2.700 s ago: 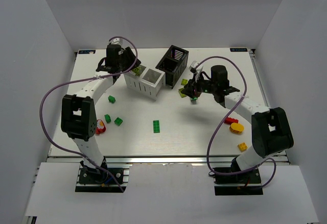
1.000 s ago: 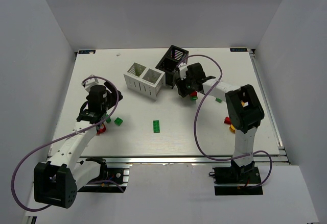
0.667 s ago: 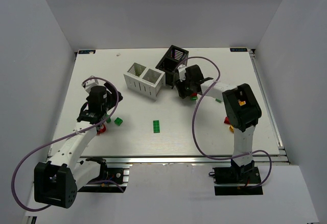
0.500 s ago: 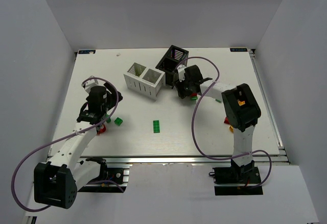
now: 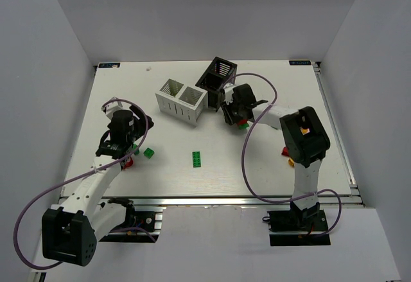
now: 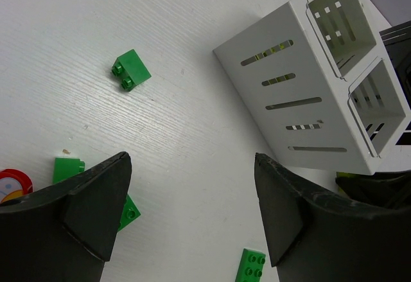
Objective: Sort the legos into containers by color
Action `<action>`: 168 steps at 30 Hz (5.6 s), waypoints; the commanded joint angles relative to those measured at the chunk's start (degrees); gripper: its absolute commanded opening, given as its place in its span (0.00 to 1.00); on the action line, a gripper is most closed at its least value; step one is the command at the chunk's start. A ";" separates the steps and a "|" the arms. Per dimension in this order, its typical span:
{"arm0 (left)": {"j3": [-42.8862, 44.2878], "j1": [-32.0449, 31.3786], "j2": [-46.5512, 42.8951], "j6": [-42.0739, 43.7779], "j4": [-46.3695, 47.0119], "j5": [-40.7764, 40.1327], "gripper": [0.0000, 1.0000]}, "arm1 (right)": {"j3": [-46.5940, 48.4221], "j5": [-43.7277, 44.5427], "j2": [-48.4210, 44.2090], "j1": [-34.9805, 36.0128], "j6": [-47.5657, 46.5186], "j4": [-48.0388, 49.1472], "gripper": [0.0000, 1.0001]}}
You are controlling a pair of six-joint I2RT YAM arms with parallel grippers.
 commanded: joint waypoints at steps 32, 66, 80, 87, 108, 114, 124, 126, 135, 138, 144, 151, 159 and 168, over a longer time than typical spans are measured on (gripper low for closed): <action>-0.15 0.44 -3.77 -1.11 -0.56 -1.34 0.87 | 17.63 -35.66 -3.31 7.87 -7.21 14.71 0.00; -1.20 0.70 -5.35 -0.93 -3.11 0.33 0.91 | 35.23 -13.50 15.34 12.97 3.44 23.59 0.34; -2.52 0.70 -8.87 -1.28 -4.34 -0.11 0.92 | 32.33 -14.03 12.80 12.97 3.53 24.47 0.50; -2.69 0.70 -10.45 -1.54 -5.22 0.59 0.93 | 32.94 -14.47 12.18 12.97 2.91 24.39 0.60; -7.62 0.70 -14.58 -4.01 -2.14 5.69 0.98 | -1.32 -35.03 -23.66 2.34 -13.08 6.55 0.73; -7.62 0.79 -13.79 -4.71 -0.47 7.97 0.98 | -7.31 -37.14 -27.02 -5.29 -13.88 3.03 0.74; -4.73 0.79 -5.54 -2.61 6.30 19.57 0.98 | -1.09 -17.25 -16.16 -14.54 15.19 1.36 0.60; -2.70 0.70 -4.65 -2.25 3.93 18.44 0.98 | 3.05 -16.13 -11.66 -14.54 20.48 2.24 0.60; -2.78 0.79 -6.50 -5.06 -0.03 15.54 0.98 | 38.39 -34.86 12.62 -14.36 -45.23 -34.24 0.59; -2.25 0.79 -5.80 -4.97 -0.73 15.45 0.98 | 34.64 -35.29 12.44 -14.36 -50.61 -31.44 0.59; -1.20 0.70 -4.12 -4.71 -0.82 15.53 0.98 | 30.31 -38.55 11.39 -14.28 -53.16 -25.64 0.61; -1.38 0.79 -3.16 -4.45 -0.82 15.45 0.98 | 30.30 -38.02 14.37 -14.10 -52.81 -22.55 0.63; -0.94 0.79 -2.37 -3.92 -1.26 15.01 0.98 | 33.30 -37.76 17.63 -13.31 -55.09 -24.74 0.64; 0.03 0.79 -1.14 -3.13 -1.87 13.25 0.98 | 34.52 -36.09 20.17 -12.52 -53.69 -23.16 0.62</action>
